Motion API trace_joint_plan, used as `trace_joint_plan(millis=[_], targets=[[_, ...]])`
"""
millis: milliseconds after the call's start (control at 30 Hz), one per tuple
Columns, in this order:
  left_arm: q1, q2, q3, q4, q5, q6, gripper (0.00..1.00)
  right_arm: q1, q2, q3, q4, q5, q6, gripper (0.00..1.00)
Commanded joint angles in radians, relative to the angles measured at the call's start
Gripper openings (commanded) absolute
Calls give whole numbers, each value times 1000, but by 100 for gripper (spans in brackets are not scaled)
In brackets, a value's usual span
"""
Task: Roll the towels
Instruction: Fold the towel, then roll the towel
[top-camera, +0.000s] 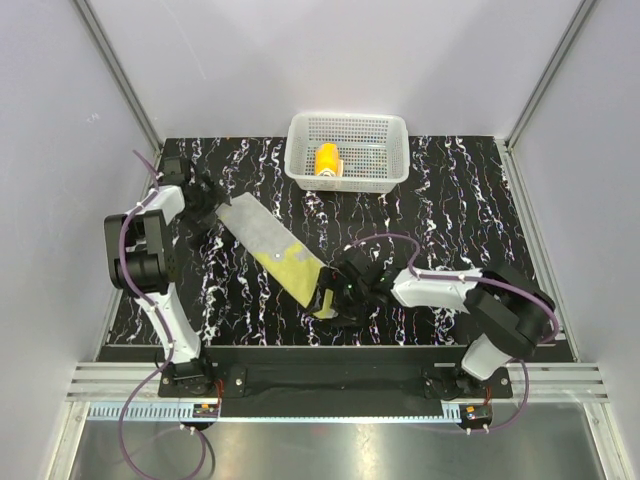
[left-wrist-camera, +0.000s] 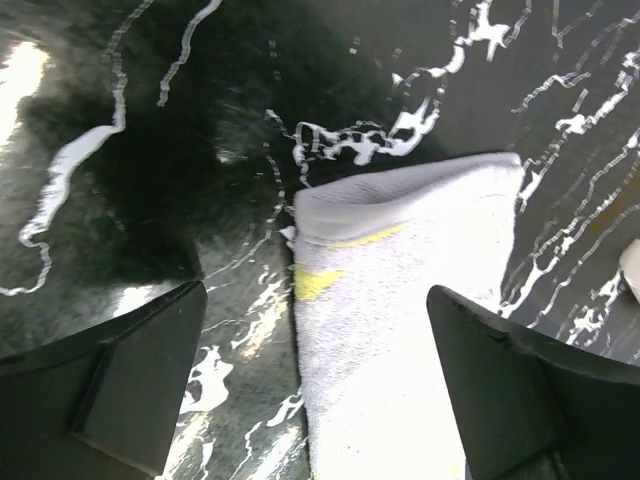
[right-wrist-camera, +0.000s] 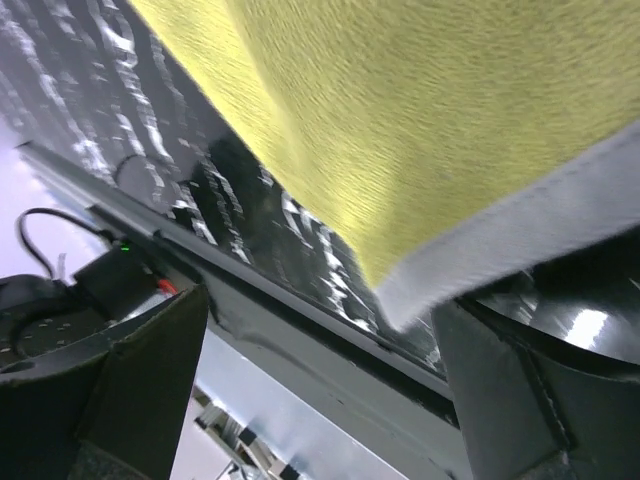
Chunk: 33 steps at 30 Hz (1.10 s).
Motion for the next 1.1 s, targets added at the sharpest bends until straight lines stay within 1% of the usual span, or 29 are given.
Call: trace_joint_plan(millis=[0,67,100,167,200,233,300,333,367,400,433,467,533,567,600,633,700,733,800,833,867,900,967,1033,1067], targets=[[4,-58,35,6,-52,16,99,22,-66,-36,-211,126,-6,100],[-1,-119,-23,32,-74,17,99,36,-147,-56,-275,169,5,100],[-2,-191,-45,43,-88,24,99,37,-177,-68,-291,184,10,100],[-16,-262,-95,60,-122,37,99,39,-265,-122,-324,224,40,100],[-25,-323,-109,61,-133,40,99,37,-289,-142,-329,241,50,100],[-48,-352,-124,58,-139,42,99,37,-322,-165,-325,262,59,100],[-82,-436,-172,58,-144,48,99,37,-333,-217,-300,275,85,100],[-130,-464,-193,72,-145,50,99,37,-330,-226,-283,276,88,100],[-157,-495,-247,89,-145,59,99,39,-330,-250,-232,278,99,100],[-192,-553,-272,98,-163,79,99,39,-333,-266,-195,278,105,100],[-245,-582,-296,104,-212,77,99,37,-348,-283,-150,307,109,100],[-266,-609,-354,118,-210,89,99,37,-356,-322,-57,316,126,100],[-307,-678,-413,153,-178,79,99,27,-373,-353,2,357,151,98],[-318,-701,-471,175,-155,85,99,23,-376,-370,45,370,165,97],[-330,-739,-496,201,-107,85,99,17,-376,-375,53,382,169,93],[-370,-757,-537,205,-102,79,99,7,-370,-375,56,396,172,91],[-413,-809,-577,239,-64,86,99,-7,-358,-367,50,413,178,85],[-468,-823,-594,244,-67,82,99,-16,-327,-363,48,413,179,83],[-522,-860,-646,288,-43,68,99,-47,-286,-347,59,399,171,79],[-574,-868,-681,303,-36,62,99,-53,-237,-341,65,382,168,73],[-597,-877,-697,319,-32,42,99,-59,-214,-344,127,373,169,71],[-620,-888,-713,360,-6,34,99,-61,-189,-346,154,361,172,67],[-677,-897,-756,392,8,11,98,-61,-116,-346,223,335,183,58],[-712,-905,-796,417,14,4,98,-61,-59,-346,254,316,191,53],[-720,-908,-807,446,17,-1,98,-59,-45,-347,279,312,192,48]])
